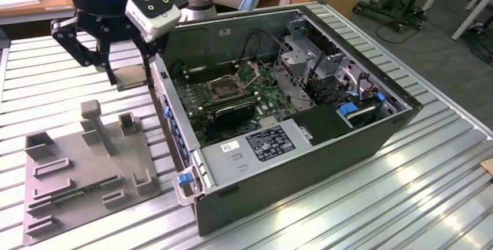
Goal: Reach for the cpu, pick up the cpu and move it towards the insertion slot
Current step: 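Pick up the cpu and move it towards the insertion slot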
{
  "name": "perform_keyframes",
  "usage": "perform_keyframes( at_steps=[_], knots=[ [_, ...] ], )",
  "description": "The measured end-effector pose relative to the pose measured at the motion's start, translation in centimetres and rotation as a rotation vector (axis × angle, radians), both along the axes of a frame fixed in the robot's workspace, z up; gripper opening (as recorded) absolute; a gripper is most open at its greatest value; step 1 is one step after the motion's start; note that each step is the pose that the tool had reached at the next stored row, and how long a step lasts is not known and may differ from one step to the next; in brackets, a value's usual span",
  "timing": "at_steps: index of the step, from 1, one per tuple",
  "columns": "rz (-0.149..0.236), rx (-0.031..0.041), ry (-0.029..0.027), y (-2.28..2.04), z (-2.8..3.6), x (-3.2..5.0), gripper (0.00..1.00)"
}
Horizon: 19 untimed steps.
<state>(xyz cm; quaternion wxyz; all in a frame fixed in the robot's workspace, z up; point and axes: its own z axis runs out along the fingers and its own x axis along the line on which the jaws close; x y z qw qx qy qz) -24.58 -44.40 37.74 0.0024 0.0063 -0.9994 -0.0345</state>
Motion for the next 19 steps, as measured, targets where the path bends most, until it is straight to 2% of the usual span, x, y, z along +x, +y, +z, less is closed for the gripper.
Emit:
perform_keyframes(
  at_steps=[11, 14, 19],
  knots=[
    [0.0, 0.0, 0.0, 0.06, -0.06, 1.94, 0.54],
    [0.0, -0.0001, 0.0, 0.08, -0.08, 2.98, 0.54],
    [0.0, 0.0, 0.0, 0.1, -0.09, 3.87, 0.54]
  ],
)
